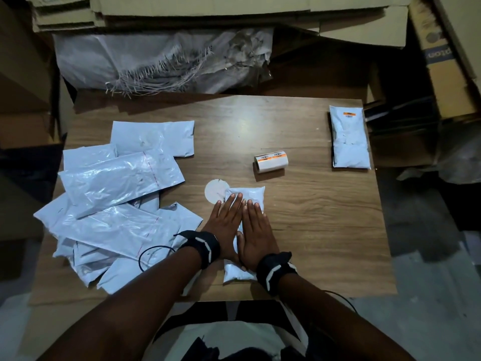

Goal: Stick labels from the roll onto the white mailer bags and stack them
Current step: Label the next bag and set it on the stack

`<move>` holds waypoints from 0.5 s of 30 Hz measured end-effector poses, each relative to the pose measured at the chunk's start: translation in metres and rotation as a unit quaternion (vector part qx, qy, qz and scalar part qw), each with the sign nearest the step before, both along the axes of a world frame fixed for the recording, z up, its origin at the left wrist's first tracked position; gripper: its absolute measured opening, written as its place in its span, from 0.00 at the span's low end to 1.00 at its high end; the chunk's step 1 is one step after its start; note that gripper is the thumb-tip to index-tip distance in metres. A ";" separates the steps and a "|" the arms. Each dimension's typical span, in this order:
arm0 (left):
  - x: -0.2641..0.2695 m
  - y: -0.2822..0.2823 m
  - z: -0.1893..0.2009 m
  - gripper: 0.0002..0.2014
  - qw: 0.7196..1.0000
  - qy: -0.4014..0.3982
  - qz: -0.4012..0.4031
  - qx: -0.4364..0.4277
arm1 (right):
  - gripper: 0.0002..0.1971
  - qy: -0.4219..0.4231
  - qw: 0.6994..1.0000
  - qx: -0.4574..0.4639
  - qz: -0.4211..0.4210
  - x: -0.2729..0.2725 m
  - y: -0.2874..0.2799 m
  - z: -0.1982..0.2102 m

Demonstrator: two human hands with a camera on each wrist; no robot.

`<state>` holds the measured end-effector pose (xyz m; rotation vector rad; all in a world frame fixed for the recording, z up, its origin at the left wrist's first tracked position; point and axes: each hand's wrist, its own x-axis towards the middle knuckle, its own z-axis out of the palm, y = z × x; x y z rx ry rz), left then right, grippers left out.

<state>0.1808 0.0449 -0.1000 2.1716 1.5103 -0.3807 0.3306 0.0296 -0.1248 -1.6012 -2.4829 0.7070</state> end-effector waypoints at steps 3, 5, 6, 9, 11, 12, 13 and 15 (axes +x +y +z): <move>-0.001 0.000 0.000 0.69 1.000 -0.006 0.003 -0.002 | 0.35 -0.002 1.000 -0.011 0.000 0.000 0.000 0.001; 0.000 0.000 -0.002 0.70 1.000 -0.017 0.006 0.003 | 0.35 0.001 1.000 -0.021 0.003 0.000 0.001 0.001; 0.000 -0.001 -0.003 0.71 1.000 -0.015 0.005 0.004 | 0.36 0.011 0.999 -0.030 0.008 0.001 0.003 0.002; -0.004 -0.003 -0.002 0.77 1.000 -0.024 0.013 0.002 | 0.38 0.058 0.996 -0.058 -0.018 0.012 0.010 0.007; -0.010 -0.005 0.002 0.77 0.992 -0.096 0.077 0.009 | 0.37 0.079 0.991 -0.049 -0.098 0.026 0.011 0.013; -0.013 -0.006 0.004 0.74 0.979 -0.151 0.136 0.010 | 0.35 0.084 0.985 -0.057 -0.140 0.033 0.010 0.016; -0.017 -0.005 0.006 0.68 0.960 -0.198 0.196 0.012 | 0.34 0.084 0.978 -0.082 -0.173 0.038 0.008 0.020; -0.024 -0.003 0.007 0.43 0.936 -0.228 0.267 0.014 | 0.31 0.092 0.962 -0.154 -0.204 0.043 0.003 0.025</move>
